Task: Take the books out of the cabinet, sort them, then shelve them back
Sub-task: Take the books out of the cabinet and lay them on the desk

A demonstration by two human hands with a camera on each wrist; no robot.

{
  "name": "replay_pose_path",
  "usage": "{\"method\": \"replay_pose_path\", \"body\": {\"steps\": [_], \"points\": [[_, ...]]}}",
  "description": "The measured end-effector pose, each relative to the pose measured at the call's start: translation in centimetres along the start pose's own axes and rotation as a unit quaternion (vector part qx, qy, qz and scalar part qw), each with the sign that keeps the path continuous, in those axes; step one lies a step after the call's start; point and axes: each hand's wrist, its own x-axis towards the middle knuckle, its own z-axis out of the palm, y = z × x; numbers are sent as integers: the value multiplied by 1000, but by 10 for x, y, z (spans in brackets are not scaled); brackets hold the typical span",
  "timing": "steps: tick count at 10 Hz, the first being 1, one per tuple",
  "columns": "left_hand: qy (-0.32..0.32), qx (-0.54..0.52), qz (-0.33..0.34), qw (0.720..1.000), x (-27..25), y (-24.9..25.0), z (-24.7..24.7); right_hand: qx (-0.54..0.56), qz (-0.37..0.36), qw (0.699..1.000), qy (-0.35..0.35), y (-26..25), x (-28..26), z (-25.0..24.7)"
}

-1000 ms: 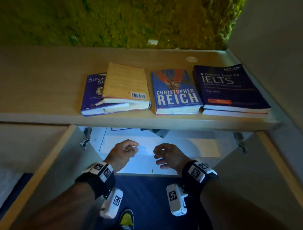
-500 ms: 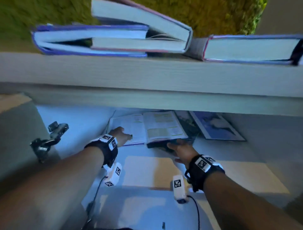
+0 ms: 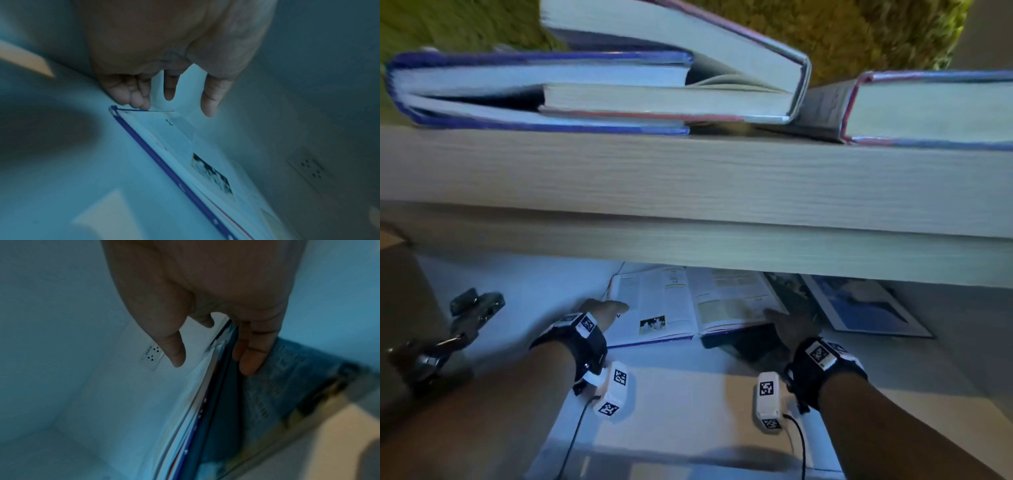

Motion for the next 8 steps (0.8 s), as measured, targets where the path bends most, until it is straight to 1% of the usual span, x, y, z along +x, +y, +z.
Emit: {"method": "replay_pose_path", "body": {"steps": [1,2,3,4,5,6,7,8], "points": [[3,-80,-3,997,22,-17,-8,-115,-116,986,-21,13,22,-9],[-5,-65,-13,998,11,-18,-6,-73,-70,995,-27,14,23,-11],[-45,3,13,999,-11,-11,6,-97,-93,990,-43,18,22,-6],[-17,181,51,982,-19,-6,21,-23,-68,995,-71,20,14,-3],[8,323,86,942,-25,-9,20,96,23,987,-128,16,3,-9],[-14,349,114,930,-26,-16,16,212,75,959,-173,20,-10,-19],[-44,358,142,922,-25,-28,11,244,66,946,-201,34,-13,-31],[-80,350,176,916,-27,-37,12,68,-26,993,-95,40,0,-41]]}}
